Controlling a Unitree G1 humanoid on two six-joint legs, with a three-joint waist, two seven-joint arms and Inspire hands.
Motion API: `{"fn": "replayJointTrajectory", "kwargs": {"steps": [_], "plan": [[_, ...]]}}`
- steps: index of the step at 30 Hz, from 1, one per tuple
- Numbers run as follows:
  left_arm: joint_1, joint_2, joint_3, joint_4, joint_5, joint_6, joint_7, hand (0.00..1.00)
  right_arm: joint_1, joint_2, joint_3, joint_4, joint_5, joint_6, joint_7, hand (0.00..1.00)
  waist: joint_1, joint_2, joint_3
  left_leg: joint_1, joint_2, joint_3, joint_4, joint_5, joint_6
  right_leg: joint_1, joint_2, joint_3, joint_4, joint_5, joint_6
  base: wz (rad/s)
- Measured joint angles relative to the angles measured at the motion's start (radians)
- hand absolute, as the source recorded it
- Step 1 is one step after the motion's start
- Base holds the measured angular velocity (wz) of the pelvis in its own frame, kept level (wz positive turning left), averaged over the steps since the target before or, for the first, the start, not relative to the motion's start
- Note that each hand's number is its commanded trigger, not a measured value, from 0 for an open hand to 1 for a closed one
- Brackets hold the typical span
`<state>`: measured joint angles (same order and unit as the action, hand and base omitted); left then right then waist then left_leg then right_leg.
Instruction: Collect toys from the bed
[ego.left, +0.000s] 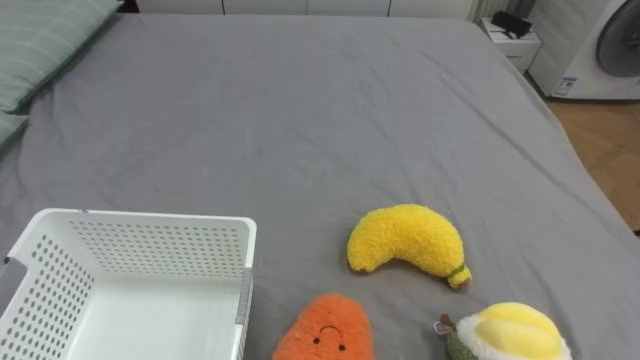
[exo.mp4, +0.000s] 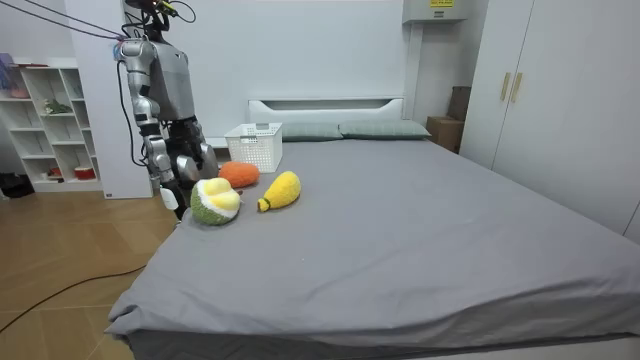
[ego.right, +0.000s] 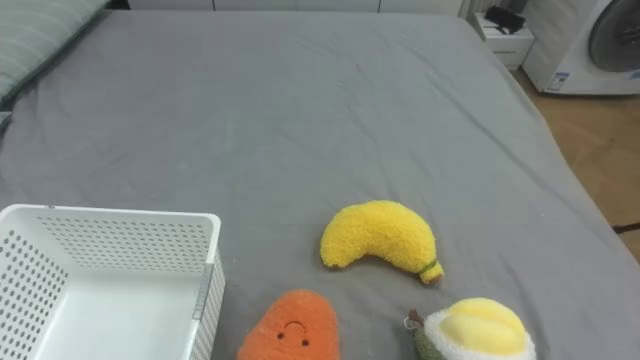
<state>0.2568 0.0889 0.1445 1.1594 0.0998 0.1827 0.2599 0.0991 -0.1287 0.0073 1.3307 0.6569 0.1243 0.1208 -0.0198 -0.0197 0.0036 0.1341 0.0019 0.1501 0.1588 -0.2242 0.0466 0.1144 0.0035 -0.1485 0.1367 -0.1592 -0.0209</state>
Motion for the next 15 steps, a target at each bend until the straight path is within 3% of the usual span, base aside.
{"fn": "replayJointTrajectory", "kwargs": {"steps": [10, 15], "plan": [[-0.007, 0.002, -0.001, -0.037, 0.002, 0.007, 0.001, 0.00, -0.002, 0.000, 0.000, -0.001, 0.000, 0.000, -0.009, 0.00, -0.001, -0.001, -0.0001, -0.006, 0.000, -0.001, 0.000, 0.000, 0.000, -0.007, -0.001, 0.000, -0.001, 0.000, 0.000, 0.00], [-0.010, 0.003, 0.002, -0.039, 0.002, -0.007, 0.013, 0.00, -0.001, 0.001, -0.004, 0.000, 0.006, -0.001, -0.022, 0.00, 0.000, 0.000, -0.0012, -0.003, 0.000, 0.005, -0.004, 0.000, 0.000, -0.007, 0.000, 0.004, 0.000, 0.000, 0.000, -0.02]]}}
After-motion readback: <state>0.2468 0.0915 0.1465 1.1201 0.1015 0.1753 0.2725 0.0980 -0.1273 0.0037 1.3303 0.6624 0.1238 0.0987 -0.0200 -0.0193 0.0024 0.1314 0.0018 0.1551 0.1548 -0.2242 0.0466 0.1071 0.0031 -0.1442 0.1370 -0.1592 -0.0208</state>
